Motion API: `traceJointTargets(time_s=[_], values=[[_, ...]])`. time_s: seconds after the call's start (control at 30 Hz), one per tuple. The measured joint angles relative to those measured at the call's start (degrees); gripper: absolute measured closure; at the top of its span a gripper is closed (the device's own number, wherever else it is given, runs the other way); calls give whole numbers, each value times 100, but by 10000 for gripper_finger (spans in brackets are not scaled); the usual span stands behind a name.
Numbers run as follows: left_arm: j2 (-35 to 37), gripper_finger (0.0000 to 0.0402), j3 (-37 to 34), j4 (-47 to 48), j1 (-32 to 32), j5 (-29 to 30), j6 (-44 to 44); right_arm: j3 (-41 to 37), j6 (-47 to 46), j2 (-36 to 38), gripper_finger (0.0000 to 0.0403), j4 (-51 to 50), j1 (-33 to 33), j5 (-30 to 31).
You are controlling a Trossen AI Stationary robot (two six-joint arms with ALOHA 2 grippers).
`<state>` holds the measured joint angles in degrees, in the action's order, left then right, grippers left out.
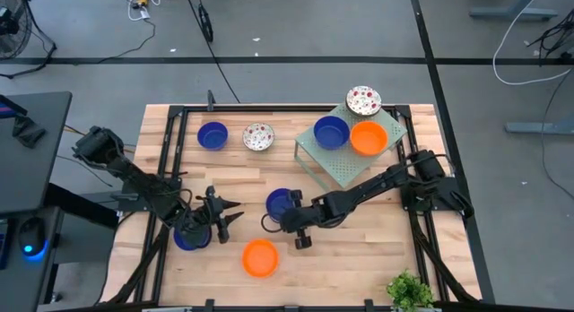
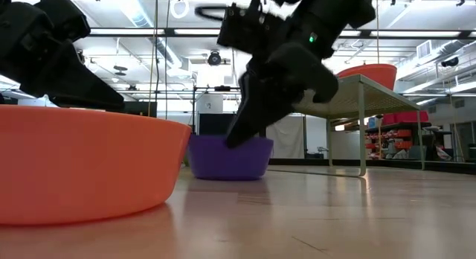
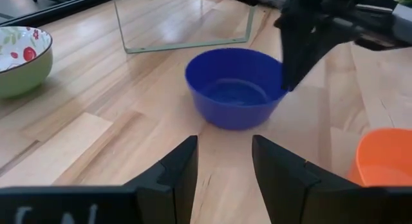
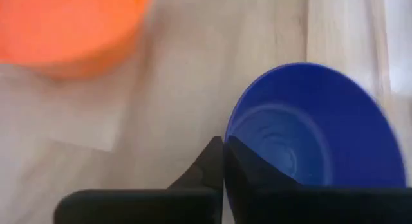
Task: Pick & Place Mini bowls
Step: Stack the blue bowl on the blue bowl on the shelf
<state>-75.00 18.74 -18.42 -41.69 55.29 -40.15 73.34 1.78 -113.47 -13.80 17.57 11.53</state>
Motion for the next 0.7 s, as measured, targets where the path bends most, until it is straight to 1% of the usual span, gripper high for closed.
traceJointTargets(time_s=[0.1,0.2,0.3,0.43,0.57,0.7], values=[[0,250,0,-14,0,0,29,0,68,242,391,84,201,-10],[0,250,0,-21,0,0,31,0,132,665,394,74,391,41],[0,250,0,-21,0,0,31,0,348,1198,398,-56,539,477],[0,250,0,-53,0,0,31,0,634,2020,397,-143,592,1248],[0,250,0,-67,11,2,38,2,903,2803,400,-527,257,1770],[0,250,0,-69,17,2,38,9,707,3407,401,-1307,-464,1851]])
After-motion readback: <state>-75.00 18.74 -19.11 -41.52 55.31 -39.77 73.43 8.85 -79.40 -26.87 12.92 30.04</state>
